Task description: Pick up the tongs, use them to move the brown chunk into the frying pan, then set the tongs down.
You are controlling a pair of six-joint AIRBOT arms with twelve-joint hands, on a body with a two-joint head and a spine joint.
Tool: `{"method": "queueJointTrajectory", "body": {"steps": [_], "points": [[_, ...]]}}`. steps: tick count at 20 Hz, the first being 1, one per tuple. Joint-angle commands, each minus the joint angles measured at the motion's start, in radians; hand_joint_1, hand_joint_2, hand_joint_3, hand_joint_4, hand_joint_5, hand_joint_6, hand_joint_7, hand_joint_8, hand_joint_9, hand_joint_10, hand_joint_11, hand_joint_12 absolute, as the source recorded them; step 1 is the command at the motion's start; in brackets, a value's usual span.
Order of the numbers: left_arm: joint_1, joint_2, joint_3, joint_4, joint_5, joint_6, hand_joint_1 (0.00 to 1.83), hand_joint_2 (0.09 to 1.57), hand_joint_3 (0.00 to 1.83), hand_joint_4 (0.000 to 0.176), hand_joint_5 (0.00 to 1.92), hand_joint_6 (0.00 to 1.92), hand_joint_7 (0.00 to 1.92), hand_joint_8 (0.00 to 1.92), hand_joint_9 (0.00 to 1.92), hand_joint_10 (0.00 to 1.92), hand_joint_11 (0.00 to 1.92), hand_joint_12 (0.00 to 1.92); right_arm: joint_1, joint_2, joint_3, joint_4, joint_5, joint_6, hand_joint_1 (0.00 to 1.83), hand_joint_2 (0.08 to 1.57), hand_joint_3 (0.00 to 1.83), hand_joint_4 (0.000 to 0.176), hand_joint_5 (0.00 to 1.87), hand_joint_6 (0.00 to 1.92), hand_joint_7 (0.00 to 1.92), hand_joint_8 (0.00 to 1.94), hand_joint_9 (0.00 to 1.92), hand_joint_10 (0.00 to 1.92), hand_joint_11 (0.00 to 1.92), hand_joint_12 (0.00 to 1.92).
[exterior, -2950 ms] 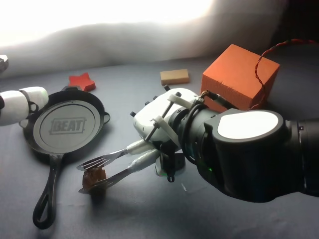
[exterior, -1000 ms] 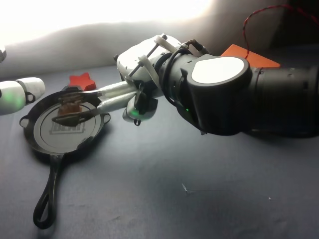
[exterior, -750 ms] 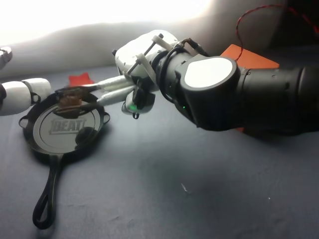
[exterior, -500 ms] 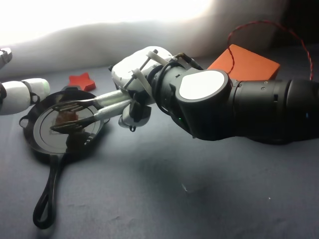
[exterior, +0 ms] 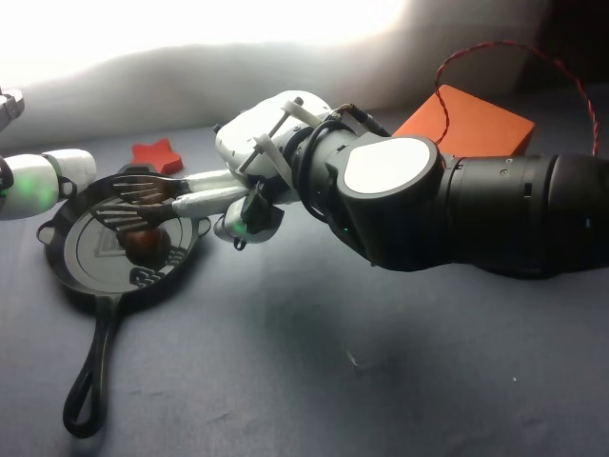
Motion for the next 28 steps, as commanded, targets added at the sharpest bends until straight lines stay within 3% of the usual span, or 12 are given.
{"method": "queueJointTrajectory", "body": {"steps": [1, 3, 5, 9, 14, 18, 21, 24, 28], "points": [[-0.007, 0.004, 0.001, 0.062, -0.074, -0.005, 0.08, 1.25, 0.00, 0.000, 0.08, 0.00, 0.08, 0.00, 0.07, 0.00, 0.00, 0.29, 0.006, 0.006, -0.003, -0.057, -0.015, -0.001, 0.52, 1.46, 0.00, 0.000, 0.93, 1.34, 1.17, 1.49, 1.18, 1.85, 1.20, 1.92], [-0.007, 0.004, 0.000, 0.062, -0.074, -0.005, 0.07, 1.25, 0.00, 0.000, 0.08, 0.00, 0.08, 0.00, 0.08, 0.00, 0.00, 0.31, 0.005, 0.006, -0.007, -0.057, -0.013, -0.002, 0.54, 1.44, 0.00, 0.000, 0.90, 1.15, 1.16, 1.34, 1.17, 1.75, 1.15, 1.92], [-0.007, 0.004, -0.001, 0.062, -0.074, -0.005, 0.09, 1.25, 0.00, 0.000, 0.08, 0.00, 0.08, 0.00, 0.08, 0.00, 0.00, 0.30, 0.005, 0.007, -0.010, -0.057, -0.014, -0.006, 0.55, 1.43, 0.00, 0.000, 0.92, 1.06, 1.15, 1.32, 1.16, 1.75, 1.12, 1.92], [-0.007, 0.005, -0.008, 0.062, -0.074, -0.005, 0.06, 1.25, 0.00, 0.000, 0.08, 0.00, 0.08, 0.00, 0.07, 0.00, 0.00, 0.28, 0.024, 0.044, -0.063, -0.057, -0.032, -0.013, 0.55, 1.42, 0.00, 0.000, 0.93, 1.02, 1.14, 1.34, 1.16, 1.78, 1.12, 1.92], [-0.004, 0.005, -0.025, 0.062, -0.074, -0.005, 0.07, 1.25, 0.00, 0.000, 0.08, 0.00, 0.08, 0.00, 0.08, 0.00, 0.00, 0.29, 0.049, 0.196, -0.282, -0.085, -0.020, -0.101, 0.55, 1.43, 0.00, 0.000, 0.91, 1.03, 1.13, 1.34, 1.16, 1.80, 1.14, 1.92], [-0.004, 0.005, -0.031, 0.062, -0.074, -0.005, 0.05, 1.26, 0.00, 0.000, 0.06, 0.00, 0.07, 0.00, 0.07, 0.00, 0.00, 0.28, 0.027, 0.342, -0.479, -0.286, -0.012, -0.103, 0.50, 1.45, 0.01, 0.000, 0.92, 1.02, 1.14, 1.35, 1.16, 1.80, 1.14, 1.92], [0.000, 0.006, -0.042, 0.062, -0.074, -0.005, 0.05, 1.25, 0.00, 0.000, 0.08, 0.00, 0.09, 0.00, 0.09, 0.00, 0.00, 0.32, -0.006, 0.427, -0.584, -0.325, -0.031, -0.116, 0.52, 1.45, 0.00, 0.000, 0.94, 0.98, 1.14, 1.31, 1.14, 1.78, 1.11, 1.92], [0.001, 0.005, -0.055, 0.062, -0.074, -0.001, 0.05, 1.26, 0.00, 0.000, 0.07, 0.00, 0.08, 0.00, 0.08, 0.00, 0.00, 0.31, -0.058, 0.461, -0.622, -0.365, -0.099, -0.115, 0.56, 1.43, 0.00, 0.000, 0.93, 0.95, 1.14, 1.29, 1.14, 1.75, 1.09, 1.92], [0.001, 0.002, -0.080, 0.063, -0.068, 0.019, 0.05, 1.25, 0.00, 0.000, 0.06, 0.00, 0.07, 0.00, 0.07, 0.00, 0.00, 0.28, -0.128, 0.465, -0.604, -0.435, -0.117, -0.065, 0.57, 1.40, 0.00, 0.000, 0.99, 0.77, 1.13, 1.06, 1.08, 1.61, 0.97, 1.92]]}}
